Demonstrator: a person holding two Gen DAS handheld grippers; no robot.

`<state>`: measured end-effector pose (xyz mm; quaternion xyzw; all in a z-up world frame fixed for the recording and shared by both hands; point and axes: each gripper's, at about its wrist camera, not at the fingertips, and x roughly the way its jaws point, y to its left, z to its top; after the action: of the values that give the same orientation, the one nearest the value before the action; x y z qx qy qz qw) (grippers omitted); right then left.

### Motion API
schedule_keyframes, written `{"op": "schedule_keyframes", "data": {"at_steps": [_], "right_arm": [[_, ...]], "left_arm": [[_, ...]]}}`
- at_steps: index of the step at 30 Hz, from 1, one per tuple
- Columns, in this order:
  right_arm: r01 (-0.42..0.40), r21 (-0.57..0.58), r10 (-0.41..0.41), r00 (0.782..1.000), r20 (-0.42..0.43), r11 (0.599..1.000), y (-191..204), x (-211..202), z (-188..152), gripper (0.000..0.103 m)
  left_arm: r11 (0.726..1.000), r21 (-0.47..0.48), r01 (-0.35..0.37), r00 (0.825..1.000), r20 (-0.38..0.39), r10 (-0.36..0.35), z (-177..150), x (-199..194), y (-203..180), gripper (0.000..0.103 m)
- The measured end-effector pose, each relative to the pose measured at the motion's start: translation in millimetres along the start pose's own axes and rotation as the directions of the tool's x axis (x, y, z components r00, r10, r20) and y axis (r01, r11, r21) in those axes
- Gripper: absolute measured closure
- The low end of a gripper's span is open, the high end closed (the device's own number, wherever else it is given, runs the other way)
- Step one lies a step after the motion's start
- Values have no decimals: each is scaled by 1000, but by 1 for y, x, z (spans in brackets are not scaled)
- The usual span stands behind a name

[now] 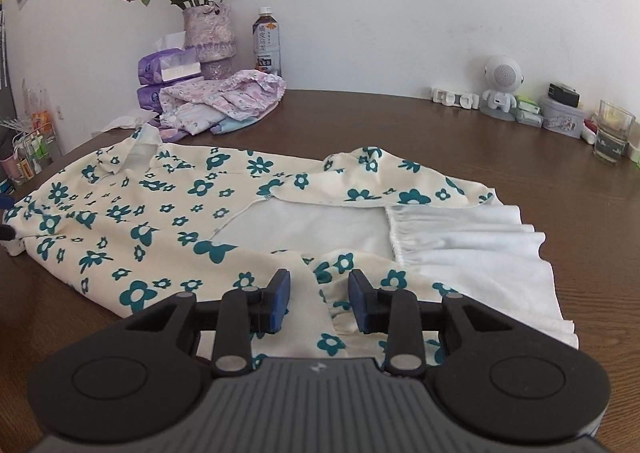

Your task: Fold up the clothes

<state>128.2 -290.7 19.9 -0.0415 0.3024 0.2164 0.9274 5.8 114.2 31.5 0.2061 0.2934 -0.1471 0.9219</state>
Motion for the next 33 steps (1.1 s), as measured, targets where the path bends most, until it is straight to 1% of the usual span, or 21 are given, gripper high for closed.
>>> {"op": "schedule_keyframes", "data": {"at_steps": [3,4,5,6,7,10,13,14,15,17,18,22,23,25,28,30,32,33], "right_arm": [[10,28,-10,1000,-9,1000,-3,4,-2,70],[14,35,-14,1000,-11,999,-4,5,-2,68],[17,40,-16,1000,-14,999,-5,6,-3,67],[19,45,-18,1000,-18,999,-5,6,-3,67],[21,49,-20,1000,-22,999,-5,7,-3,66],[29,41,-28,999,-28,999,-4,9,-2,66],[40,24,-39,999,-31,999,-1,10,-2,65],[41,23,-41,999,-31,999,-1,10,-2,65],[43,22,-42,999,-31,999,-1,10,-2,65],[45,23,-44,999,-30,999,0,10,-2,65],[47,22,-46,998,-30,999,0,10,-2,65],[49,19,-49,998,-28,999,1,9,-3,65],[49,19,-49,998,-28,999,1,9,-3,65],[50,18,-49,998,-26,999,1,9,-3,65],[51,19,-50,999,-20,999,1,9,-4,65],[51,20,-51,999,-16,998,1,9,-5,65],[53,20,-53,998,-15,998,2,9,-5,64],[54,19,-54,998,-14,998,2,9,-5,65]], "left_arm": [[999,29,23,1000,-1,-23,-1,6,3,55],[999,35,37,999,-10,-36,-2,7,5,59],[998,38,51,999,-19,-51,-2,8,7,78],[997,30,69,997,-32,-68,0,9,11,90],[996,11,88,995,-40,-87,3,9,16,93],[992,-33,125,991,-34,-126,15,11,35,93],[986,-72,150,987,-44,-154,21,24,55,92],[984,-91,152,986,-50,-157,21,29,60,87],[982,-109,153,986,-56,-160,22,35,66,84],[976,-157,153,985,-54,-163,20,41,76,72],[971,-183,154,985,-44,-165,18,41,80,70],[949,-269,161,987,45,-155,7,13,88,65],[947,-283,155,988,60,-143,4,4,88,64],[946,-289,148,988,76,-132,-1,-9,84,64],[948,-280,151,988,57,-141,-7,-13,73,65],[945,-289,155,988,38,-150,-9,-6,69,67],[938,-311,156,988,25,-155,-10,1,70,90],[933,-325,154,988,20,-156,-10,5,71,93]]}}
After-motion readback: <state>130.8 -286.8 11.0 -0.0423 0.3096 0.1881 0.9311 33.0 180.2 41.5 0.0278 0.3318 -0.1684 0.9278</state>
